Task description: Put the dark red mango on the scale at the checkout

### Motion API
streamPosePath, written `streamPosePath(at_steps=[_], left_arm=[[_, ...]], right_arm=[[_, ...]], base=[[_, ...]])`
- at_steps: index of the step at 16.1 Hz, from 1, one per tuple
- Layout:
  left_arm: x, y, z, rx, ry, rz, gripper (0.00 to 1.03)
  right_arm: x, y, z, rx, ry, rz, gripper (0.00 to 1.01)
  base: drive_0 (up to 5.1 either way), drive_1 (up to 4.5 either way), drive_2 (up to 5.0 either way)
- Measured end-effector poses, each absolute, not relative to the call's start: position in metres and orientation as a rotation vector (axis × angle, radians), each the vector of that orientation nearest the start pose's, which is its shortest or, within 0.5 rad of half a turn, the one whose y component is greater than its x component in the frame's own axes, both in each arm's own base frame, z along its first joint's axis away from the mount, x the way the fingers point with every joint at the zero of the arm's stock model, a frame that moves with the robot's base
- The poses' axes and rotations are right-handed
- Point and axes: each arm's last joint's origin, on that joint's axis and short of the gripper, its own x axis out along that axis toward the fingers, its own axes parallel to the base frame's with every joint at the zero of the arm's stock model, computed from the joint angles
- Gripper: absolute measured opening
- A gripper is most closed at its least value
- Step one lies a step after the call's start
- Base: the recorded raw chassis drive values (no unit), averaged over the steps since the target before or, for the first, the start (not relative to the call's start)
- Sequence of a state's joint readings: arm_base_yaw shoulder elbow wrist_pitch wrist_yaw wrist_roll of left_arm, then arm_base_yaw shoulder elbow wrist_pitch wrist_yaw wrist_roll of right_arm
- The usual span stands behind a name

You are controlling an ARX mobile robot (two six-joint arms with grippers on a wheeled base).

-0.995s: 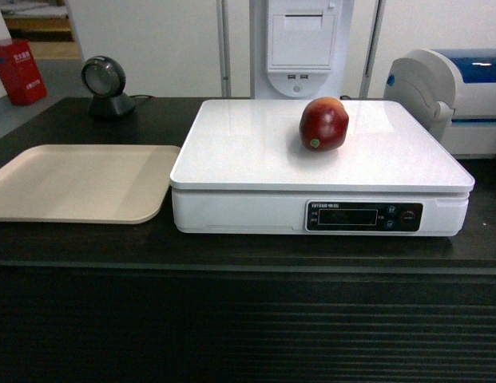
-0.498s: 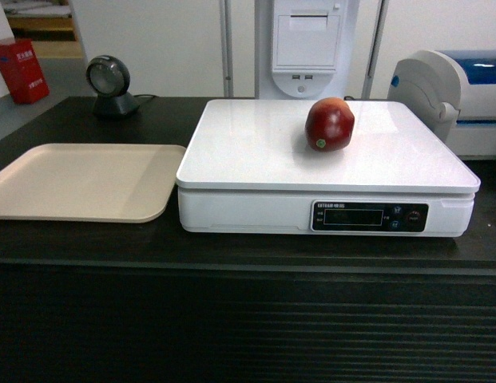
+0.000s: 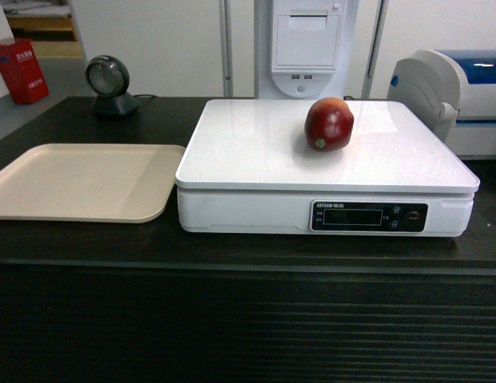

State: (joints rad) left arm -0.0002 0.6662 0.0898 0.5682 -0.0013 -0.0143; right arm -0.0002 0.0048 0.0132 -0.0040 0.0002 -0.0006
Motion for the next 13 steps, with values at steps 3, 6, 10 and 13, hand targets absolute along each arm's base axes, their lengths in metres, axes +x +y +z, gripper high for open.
streamPosePath(at_steps=[3,6,10,13], left_arm=[[0.137,0.0,0.177,-0.014,0.007,0.001,0.02],[0.129,0.0,0.169,-0.014,-0.011,0.001,0.02],[0.121,0.0,0.17,-0.014,-0.012,0.0,0.02],[0.116,0.0,0.17,-0.014,-0.011,0.0,0.02]], right_arm=[[0.097,0.0,0.167,-0.001,-0.004,-0.001,0.98],[0.097,0.0,0.167,-0.001,-0.004,-0.001,0.98],[0.097,0.0,0.167,-0.001,-0.005,0.0,0.98],[0.097,0.0,0.167,-0.001,-0.004,-0.001,0.98]], base=[[0.0,0.0,0.0],[0.0,0.0,0.0],[0.0,0.0,0.0],[0.0,0.0,0.0]])
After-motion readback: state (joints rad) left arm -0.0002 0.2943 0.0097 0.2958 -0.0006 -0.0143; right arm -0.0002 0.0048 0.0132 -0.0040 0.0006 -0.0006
